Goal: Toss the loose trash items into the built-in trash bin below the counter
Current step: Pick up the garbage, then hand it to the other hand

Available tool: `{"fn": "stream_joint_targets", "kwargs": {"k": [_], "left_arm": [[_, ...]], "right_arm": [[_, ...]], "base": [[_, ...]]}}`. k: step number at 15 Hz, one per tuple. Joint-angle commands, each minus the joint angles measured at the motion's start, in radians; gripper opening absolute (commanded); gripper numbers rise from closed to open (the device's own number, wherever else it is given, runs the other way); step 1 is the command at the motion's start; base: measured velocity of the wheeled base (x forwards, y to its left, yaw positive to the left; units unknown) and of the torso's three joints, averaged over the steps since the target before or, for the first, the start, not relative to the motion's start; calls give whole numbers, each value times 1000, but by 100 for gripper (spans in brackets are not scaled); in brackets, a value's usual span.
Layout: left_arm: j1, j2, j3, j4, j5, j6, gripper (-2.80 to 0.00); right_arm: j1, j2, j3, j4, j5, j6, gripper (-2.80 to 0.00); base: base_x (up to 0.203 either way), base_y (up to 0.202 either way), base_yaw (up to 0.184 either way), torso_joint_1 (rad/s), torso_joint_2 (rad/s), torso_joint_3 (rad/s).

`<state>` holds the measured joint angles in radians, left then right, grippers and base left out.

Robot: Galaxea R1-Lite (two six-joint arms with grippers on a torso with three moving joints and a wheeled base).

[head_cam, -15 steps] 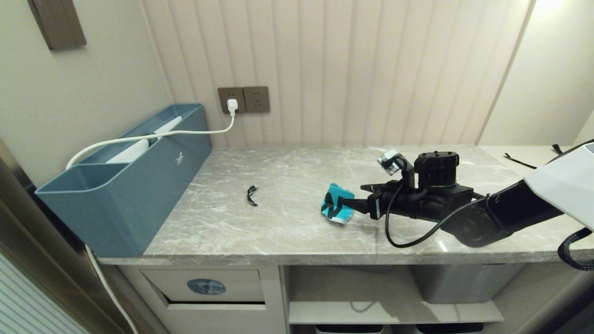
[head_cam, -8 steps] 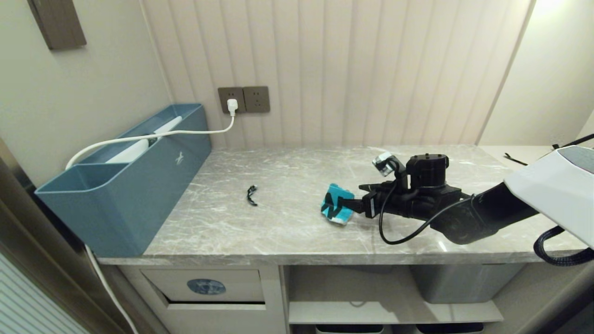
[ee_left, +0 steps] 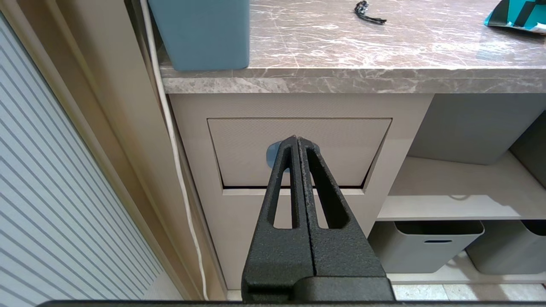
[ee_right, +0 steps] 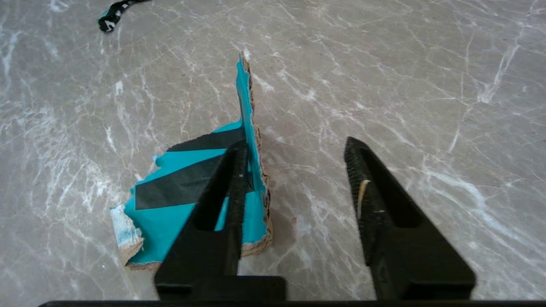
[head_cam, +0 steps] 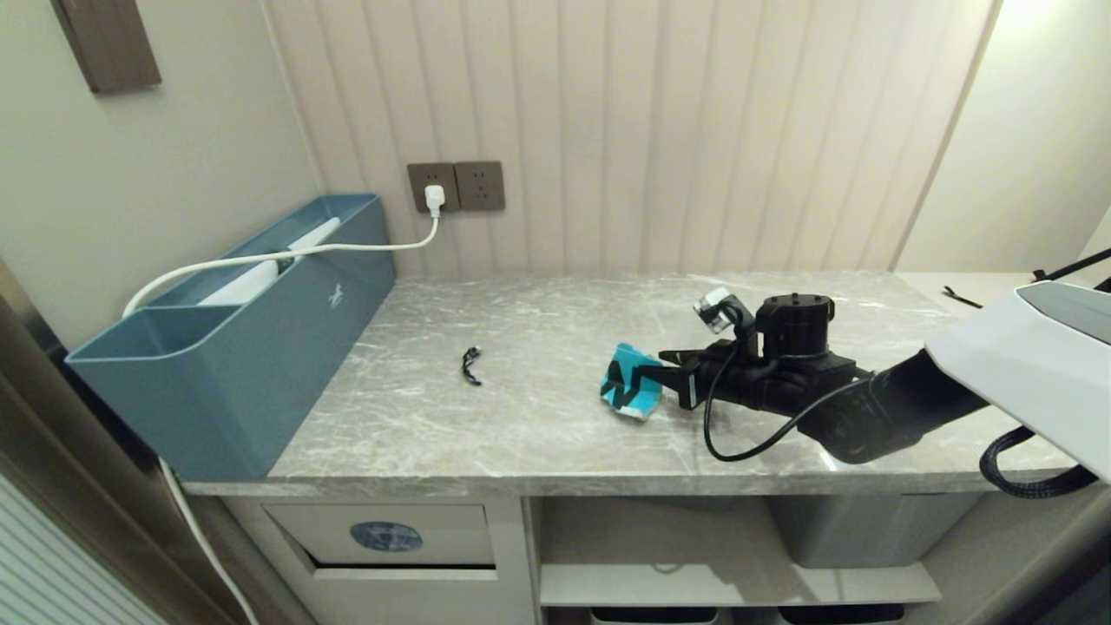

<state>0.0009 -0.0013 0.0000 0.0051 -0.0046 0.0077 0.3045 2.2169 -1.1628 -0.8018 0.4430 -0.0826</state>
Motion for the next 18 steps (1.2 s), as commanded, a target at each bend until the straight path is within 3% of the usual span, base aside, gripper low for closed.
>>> {"fn": "stream_joint_targets", "kwargs": {"k": [1, 7, 10, 13, 15, 18], "left_arm": [[1, -2, 0, 1, 0, 0, -280], [1, -2, 0, -1, 0, -2, -280], [0, -2, -7, -9, -1, 0, -280], [0, 7, -172, 5, -16, -6, -280], [-1, 49, -280, 59, -68, -52, -280], [-23, 257, -402, 88, -259, -196, -280]], "right_arm": [[7, 3, 7, -3, 6, -2, -280], [41, -35, 39, -5, 11, 13, -280], [123, -125, 36, -5, 9, 84, -280], [206, -204, 72, -5, 4, 114, -280], [225, -217, 73, -6, 6, 119, -280], [263, -253, 61, -7, 11, 117, -280]], "base": [[0, 0, 0, 0, 0, 0], [0, 0, 0, 0, 0, 0], [0, 0, 0, 0, 0, 0], [0, 0, 0, 0, 0, 0], [0, 0, 0, 0, 0, 0], [0, 0, 0, 0, 0, 0]]}}
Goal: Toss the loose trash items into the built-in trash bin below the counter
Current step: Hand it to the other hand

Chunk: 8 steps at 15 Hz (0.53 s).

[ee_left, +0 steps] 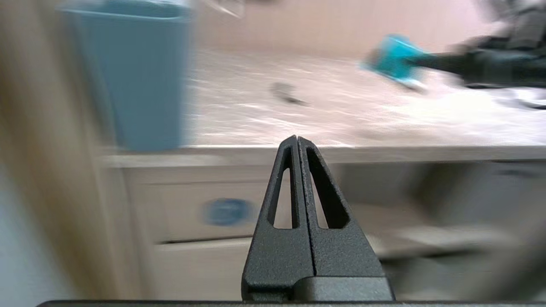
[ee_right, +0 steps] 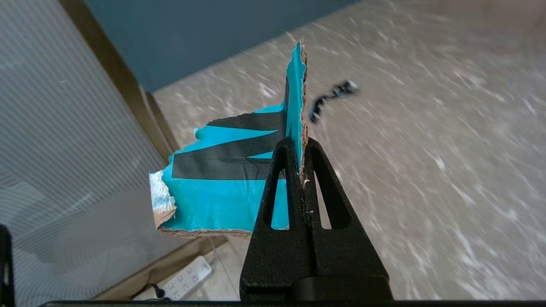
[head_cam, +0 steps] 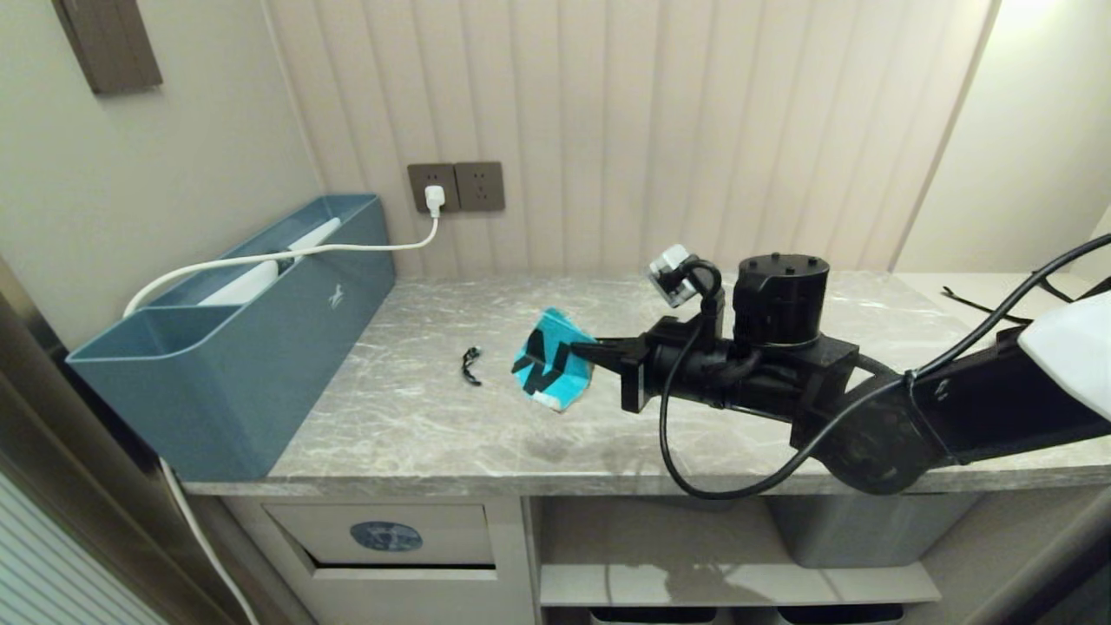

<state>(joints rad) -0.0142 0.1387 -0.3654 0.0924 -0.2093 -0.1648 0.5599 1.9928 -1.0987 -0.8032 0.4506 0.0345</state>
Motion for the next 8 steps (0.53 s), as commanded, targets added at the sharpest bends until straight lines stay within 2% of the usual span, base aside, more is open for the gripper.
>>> {"fn": "stream_joint_targets", "kwargs": {"k": [1, 4, 5, 8], "left_arm": [[-25, 206, -59, -8, -138, -53, -280], [-72, 465, -129, -57, -376, -133, -280], [-91, 554, -143, -86, -431, -157, 0], [-128, 776, -168, -239, -495, -203, 0]], "right_arm": [[13, -57, -5, -5, 4, -5, -280], [80, -104, 11, -4, 4, -16, -280], [103, -116, 22, -4, 0, -17, -280], [107, -118, 22, -3, -3, -20, -280]], "base": [[0, 0, 0, 0, 0, 0], [0, 0, 0, 0, 0, 0], [0, 0, 0, 0, 0, 0], [0, 0, 0, 0, 0, 0]]}}
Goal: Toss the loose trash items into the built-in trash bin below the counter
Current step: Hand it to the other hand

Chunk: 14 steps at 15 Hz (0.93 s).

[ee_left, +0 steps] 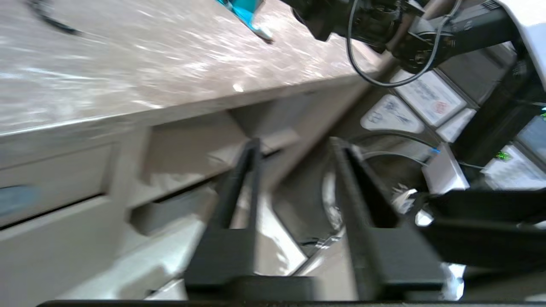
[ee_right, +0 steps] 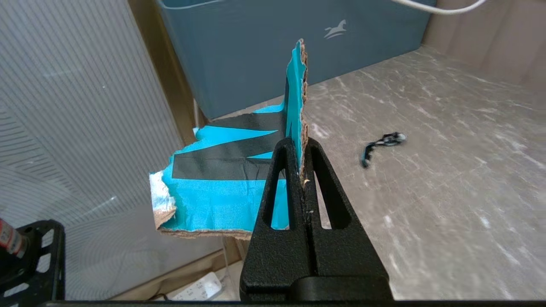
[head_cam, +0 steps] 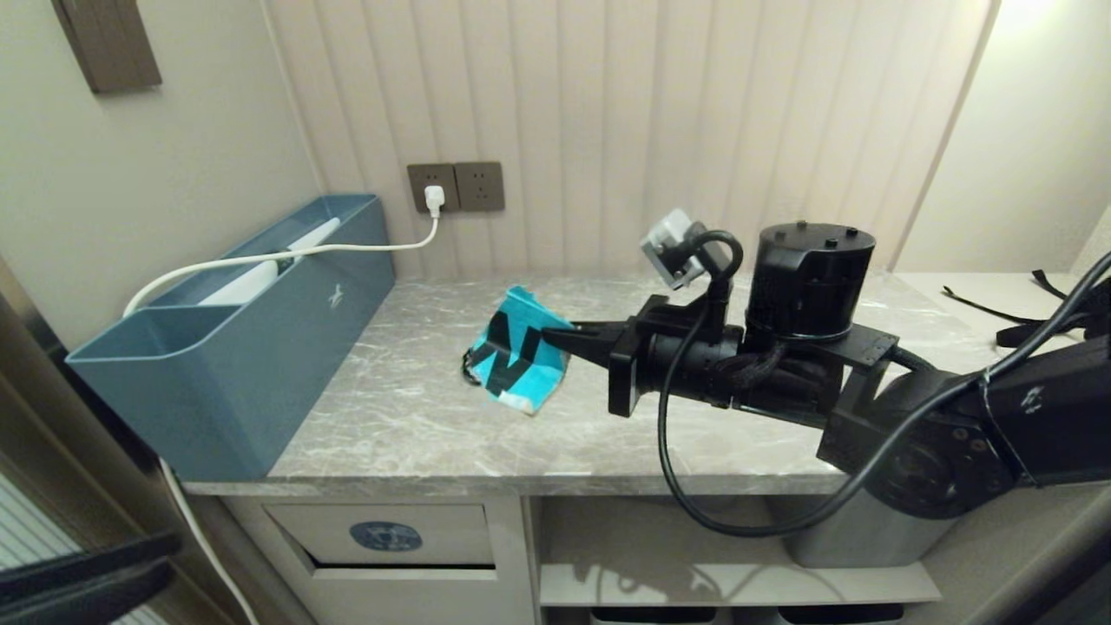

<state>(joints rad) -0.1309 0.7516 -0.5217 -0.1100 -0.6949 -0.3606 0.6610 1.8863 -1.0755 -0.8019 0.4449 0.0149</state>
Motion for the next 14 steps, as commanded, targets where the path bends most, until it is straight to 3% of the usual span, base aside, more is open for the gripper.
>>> {"fn": "stream_joint_targets", "kwargs": {"k": [1, 3, 6, 8, 14], "left_arm": [[-19, 242, -31, -90, -17, -37, 0], [-30, 402, -94, -174, -26, -108, 0], [-46, 604, -206, -276, -33, -166, 0], [-104, 657, -247, -304, -35, -196, 0], [-207, 733, -234, -336, -29, -197, 0]], "right_arm": [[8, -12, -1, -5, 3, 0, -280], [19, -18, 2, -5, 5, -3, -280], [54, -21, 0, -5, 5, -24, -280], [77, -19, 0, -5, 6, -47, -280], [103, -13, 8, -6, 5, -41, -280]], "base": [[0, 0, 0, 0, 0, 0], [0, 0, 0, 0, 0, 0], [0, 0, 0, 0, 0, 0], [0, 0, 0, 0, 0, 0], [0, 0, 0, 0, 0, 0]]}}
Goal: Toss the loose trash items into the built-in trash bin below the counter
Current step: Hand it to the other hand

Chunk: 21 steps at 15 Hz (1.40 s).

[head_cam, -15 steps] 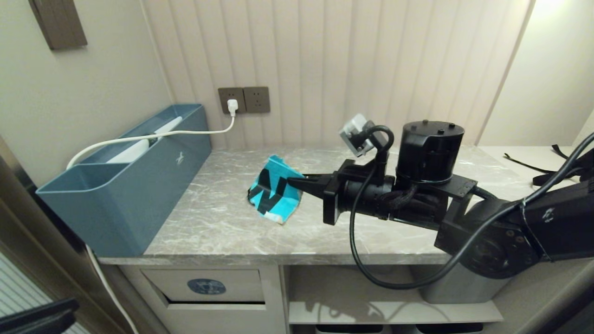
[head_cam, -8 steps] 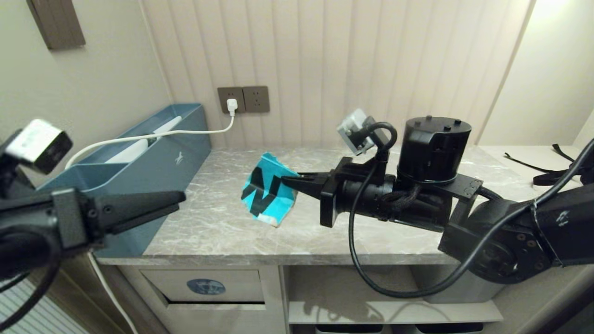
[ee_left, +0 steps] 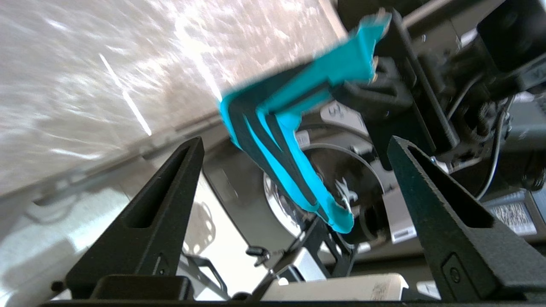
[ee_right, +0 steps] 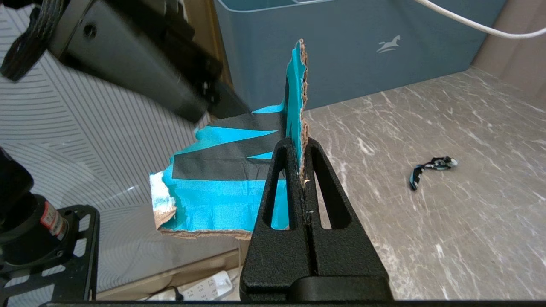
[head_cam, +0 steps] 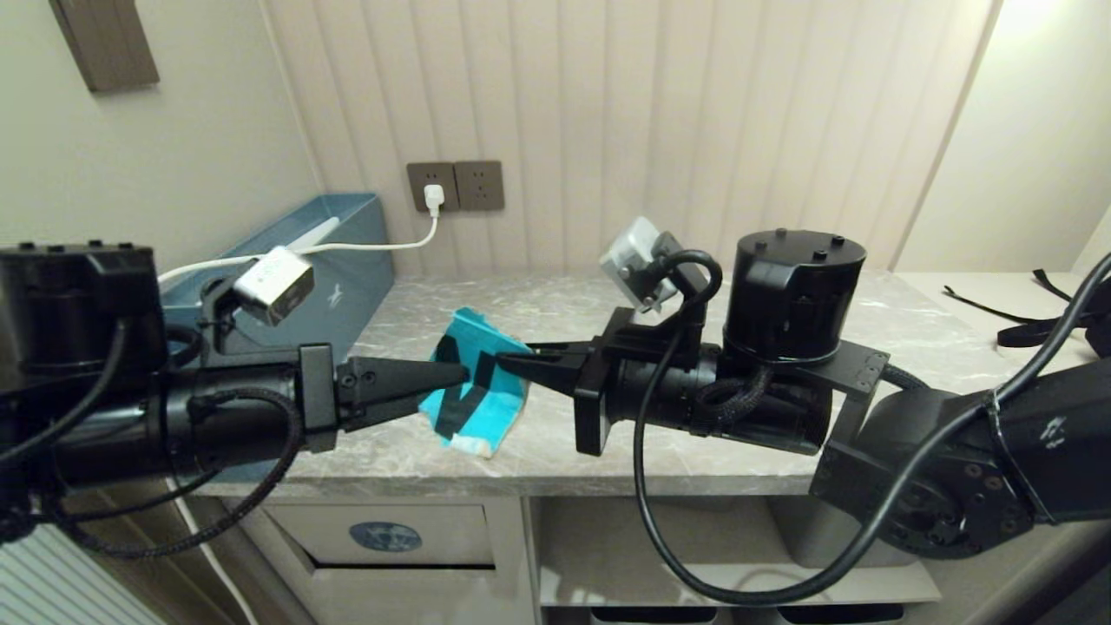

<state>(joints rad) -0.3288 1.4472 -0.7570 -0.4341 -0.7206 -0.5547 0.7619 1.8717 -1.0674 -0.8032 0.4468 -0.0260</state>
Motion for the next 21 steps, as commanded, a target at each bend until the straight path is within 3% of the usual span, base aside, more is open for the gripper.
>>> {"fn": "stream_joint_targets", "kwargs": {"k": [1, 6, 7, 8, 21], "left_arm": [[-10, 54, 3, -42, -3, -1, 0], [-13, 98, 15, -121, 0, 14, 0], [-13, 98, 33, -127, 0, 36, -280], [-12, 101, 42, -133, 0, 57, -280], [-13, 86, 15, -135, -2, 54, -280]], "right_arm": [[2, 1, -2, -5, 3, -2, -280], [2, 3, -8, -5, 3, -2, -280], [2, 4, -9, -4, 3, 0, -280], [2, 4, -8, -5, 3, 1, -280], [22, -13, 7, -4, 0, -2, -280]], "base": [[0, 0, 0, 0, 0, 0], [0, 0, 0, 0, 0, 0], [0, 0, 0, 0, 0, 0], [0, 0, 0, 0, 0, 0], [0, 0, 0, 0, 0, 0]]}}
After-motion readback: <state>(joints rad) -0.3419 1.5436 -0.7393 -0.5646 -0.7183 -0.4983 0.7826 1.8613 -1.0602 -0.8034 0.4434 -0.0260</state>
